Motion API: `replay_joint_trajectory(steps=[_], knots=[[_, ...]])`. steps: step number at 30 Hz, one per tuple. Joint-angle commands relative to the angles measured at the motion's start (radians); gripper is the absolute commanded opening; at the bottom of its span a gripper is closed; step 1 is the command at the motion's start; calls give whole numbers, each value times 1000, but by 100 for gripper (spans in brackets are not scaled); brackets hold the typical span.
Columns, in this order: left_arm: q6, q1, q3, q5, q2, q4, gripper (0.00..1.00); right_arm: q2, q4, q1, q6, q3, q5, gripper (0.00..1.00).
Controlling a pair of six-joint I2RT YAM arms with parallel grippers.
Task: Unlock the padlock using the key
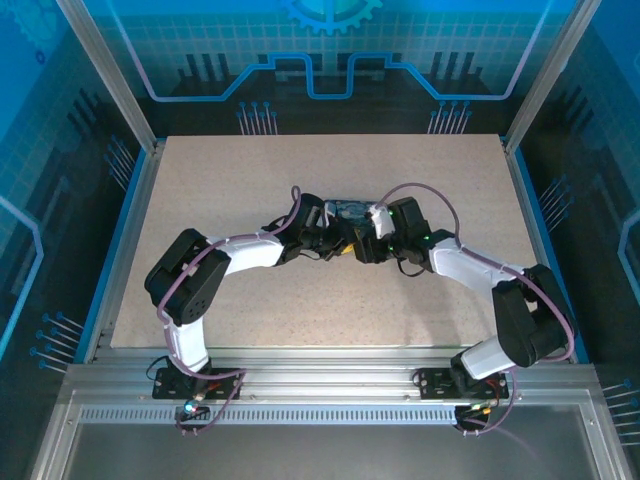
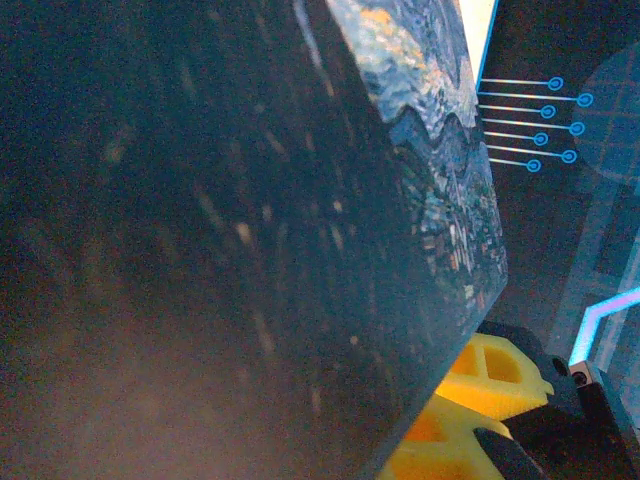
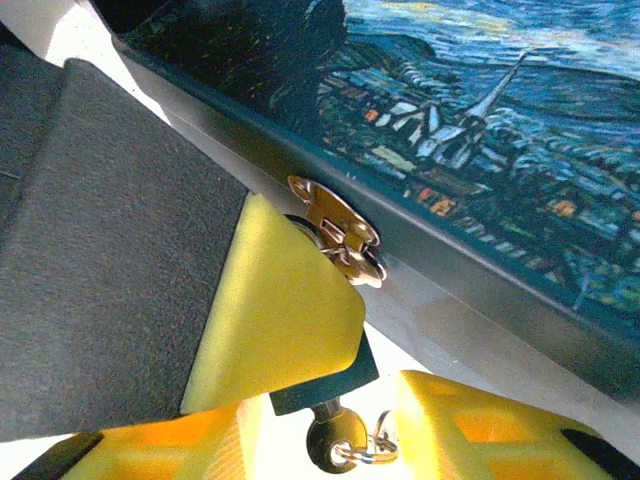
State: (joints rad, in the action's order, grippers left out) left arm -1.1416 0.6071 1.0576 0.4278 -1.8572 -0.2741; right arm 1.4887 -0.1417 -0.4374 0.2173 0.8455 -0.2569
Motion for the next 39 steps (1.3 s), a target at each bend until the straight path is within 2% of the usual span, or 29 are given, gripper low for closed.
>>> replay_joint_trajectory(steps=[1,7,11,17,23,25,26,28,34,36,39], knots=[[11,2,30,38,29,-11,0,14,-27,-15,-28,26,18,38],[13,0,24,37,29,-14,0,8,-45,-20,-48,25,27,35],[10,0,22,40,23,-17,0,6,-53,-24,-57,25,33,27],[14,-1,19,43,24,-18,0,13,-70,-30,-86,29,16,0],[14,-3,10,46,29,-23,0,18,-77,-34,-82,56,9,2],[14,-3,7,46,30,-23,0,9,-80,-35,-74,54,30,25],[14,-4,6,45,31,-22,0,1,-81,-35,-72,51,39,32],[17,-5,2,46,33,-23,0,-19,-79,-33,-68,42,51,35],[17,-6,-9,45,34,-25,0,-38,-87,-32,-68,40,62,34],[16,-6,-12,46,35,-27,0,-35,-88,-32,-68,40,56,29],[16,-6,-13,47,35,-27,0,-27,-89,-32,-71,40,45,14]])
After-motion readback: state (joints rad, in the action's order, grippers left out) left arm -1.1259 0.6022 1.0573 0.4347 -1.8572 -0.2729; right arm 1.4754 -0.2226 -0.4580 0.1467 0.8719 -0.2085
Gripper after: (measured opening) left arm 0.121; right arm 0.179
